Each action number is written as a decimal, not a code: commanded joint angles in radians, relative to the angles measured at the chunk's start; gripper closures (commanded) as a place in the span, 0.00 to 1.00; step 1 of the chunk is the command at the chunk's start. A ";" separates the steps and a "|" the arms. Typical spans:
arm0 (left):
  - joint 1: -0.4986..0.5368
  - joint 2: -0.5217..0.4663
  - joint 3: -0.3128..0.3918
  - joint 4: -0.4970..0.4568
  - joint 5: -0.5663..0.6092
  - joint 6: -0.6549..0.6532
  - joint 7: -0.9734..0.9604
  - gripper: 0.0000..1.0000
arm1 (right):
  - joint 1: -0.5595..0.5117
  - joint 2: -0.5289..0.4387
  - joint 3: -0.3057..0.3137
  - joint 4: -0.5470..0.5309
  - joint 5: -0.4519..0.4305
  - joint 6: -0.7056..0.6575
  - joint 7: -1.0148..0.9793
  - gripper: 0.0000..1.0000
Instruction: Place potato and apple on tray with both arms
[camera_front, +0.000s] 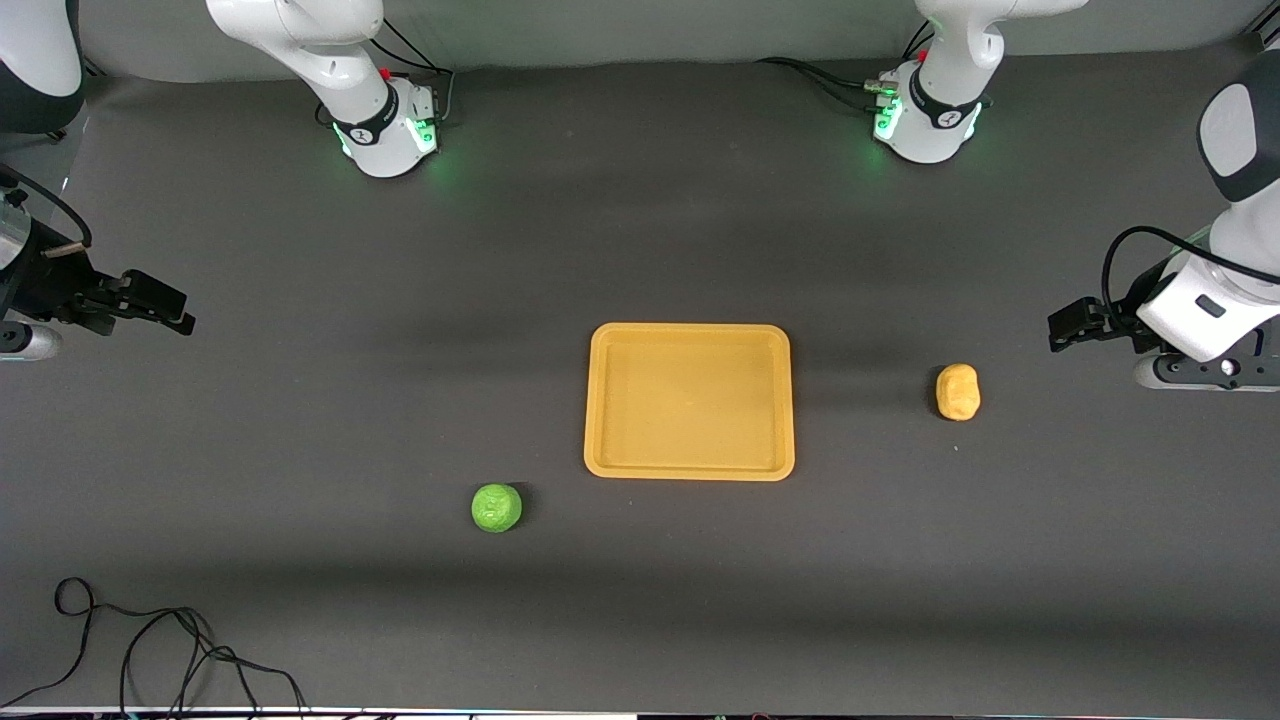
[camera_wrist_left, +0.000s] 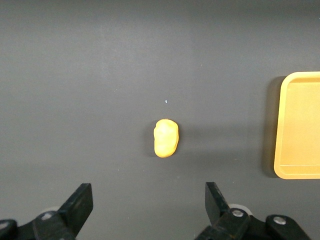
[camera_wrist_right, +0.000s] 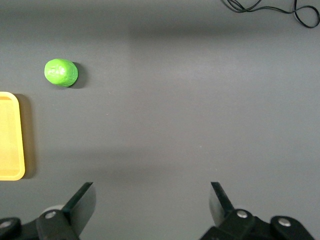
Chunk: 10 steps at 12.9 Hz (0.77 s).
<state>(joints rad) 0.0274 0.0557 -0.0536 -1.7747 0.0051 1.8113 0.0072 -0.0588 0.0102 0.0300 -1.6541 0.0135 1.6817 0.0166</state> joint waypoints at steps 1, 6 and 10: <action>-0.006 -0.011 0.001 -0.011 -0.008 0.005 -0.009 0.00 | -0.015 -0.009 0.011 0.008 -0.003 -0.016 -0.009 0.00; 0.002 -0.007 0.003 -0.008 -0.008 0.002 0.000 0.00 | -0.012 -0.006 0.011 0.008 -0.001 -0.016 0.005 0.00; -0.007 -0.004 0.003 -0.011 -0.008 -0.001 -0.012 0.00 | -0.012 -0.003 0.011 0.008 -0.001 -0.016 0.003 0.00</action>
<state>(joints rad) 0.0275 0.0561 -0.0537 -1.7783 0.0046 1.8112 0.0071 -0.0628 0.0102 0.0314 -1.6540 0.0135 1.6811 0.0170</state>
